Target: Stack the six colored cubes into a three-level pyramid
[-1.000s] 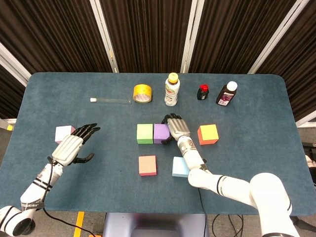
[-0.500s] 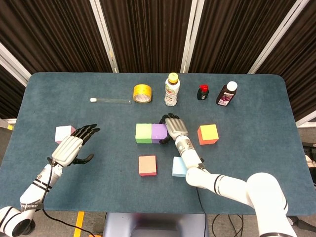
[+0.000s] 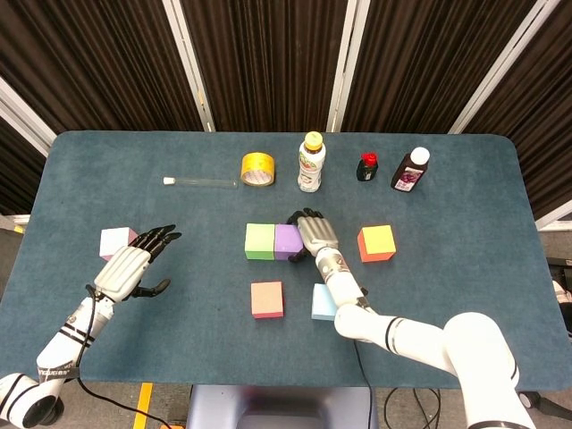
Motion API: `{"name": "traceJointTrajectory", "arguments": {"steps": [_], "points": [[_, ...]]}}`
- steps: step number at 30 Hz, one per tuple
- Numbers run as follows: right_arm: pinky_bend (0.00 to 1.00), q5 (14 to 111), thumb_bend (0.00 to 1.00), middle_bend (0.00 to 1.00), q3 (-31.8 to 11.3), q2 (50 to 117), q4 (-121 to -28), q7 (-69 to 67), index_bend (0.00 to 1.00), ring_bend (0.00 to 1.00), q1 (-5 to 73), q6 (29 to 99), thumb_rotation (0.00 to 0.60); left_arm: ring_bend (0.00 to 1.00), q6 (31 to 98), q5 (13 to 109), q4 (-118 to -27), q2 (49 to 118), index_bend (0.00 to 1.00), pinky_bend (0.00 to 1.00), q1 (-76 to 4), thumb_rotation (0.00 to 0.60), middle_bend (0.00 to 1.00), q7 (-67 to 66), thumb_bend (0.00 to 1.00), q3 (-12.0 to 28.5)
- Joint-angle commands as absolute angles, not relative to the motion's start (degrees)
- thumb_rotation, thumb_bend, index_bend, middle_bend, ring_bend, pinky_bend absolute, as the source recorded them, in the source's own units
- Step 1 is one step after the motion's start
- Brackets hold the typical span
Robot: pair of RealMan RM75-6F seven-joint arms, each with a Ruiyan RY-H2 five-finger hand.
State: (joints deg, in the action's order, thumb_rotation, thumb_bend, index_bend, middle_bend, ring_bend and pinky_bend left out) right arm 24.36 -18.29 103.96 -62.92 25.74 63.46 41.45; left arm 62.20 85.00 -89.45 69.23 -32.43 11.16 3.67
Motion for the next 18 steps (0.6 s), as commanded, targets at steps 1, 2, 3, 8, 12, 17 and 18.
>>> {"name": "traceJointTrajectory", "arguments": {"steps": [1,2,3,8,12,17,18], "points": [[0.18,24.29,0.27,0.24,-18.24,103.87,-63.05,25.79,0.27,0.14,63.47,41.42,0.600,0.03,62.20,85.01,-89.45,69.22,0.09,0.14,-32.43,0.600,0.00,11.17,0.35,3.67],[0.18,24.23,0.27,0.24,-18.18,103.80,-63.17,25.82,0.25,0.14,63.45,41.38,0.600,0.03,62.19,85.01,-89.44,69.22,0.08,0.14,-32.42,0.600,0.00,11.18,0.35,3.66],[0.18,24.20,0.27,0.23,-18.13,103.69,-63.35,25.86,0.20,0.14,63.42,41.37,0.600,0.03,62.20,85.03,-89.43,69.23,0.08,0.14,-32.41,0.600,0.00,11.18,0.34,3.65],[0.18,27.29,0.27,0.21,-17.65,98.51,-70.74,25.03,0.09,0.14,60.98,44.32,0.600,0.03,63.17,85.33,-89.73,68.52,0.07,0.14,-31.90,0.600,0.00,11.21,0.35,3.68],[0.17,28.55,0.27,0.21,-16.84,93.85,-76.05,25.44,0.08,0.14,59.27,46.42,0.600,0.03,64.08,85.32,-90.26,67.78,0.07,0.14,-31.25,0.600,0.00,11.16,0.34,3.68],[0.17,26.90,0.27,0.21,-15.84,91.74,-77.08,26.82,0.08,0.14,59.20,46.66,0.600,0.03,64.49,85.46,-91.19,67.34,0.07,0.14,-30.70,0.600,0.00,10.64,0.34,3.37],[0.17,26.50,0.27,0.21,-15.78,91.82,-76.65,26.98,0.08,0.14,59.39,46.45,0.600,0.03,64.45,85.46,-91.32,67.29,0.07,0.14,-30.65,0.600,0.00,10.54,0.34,3.32]]}}
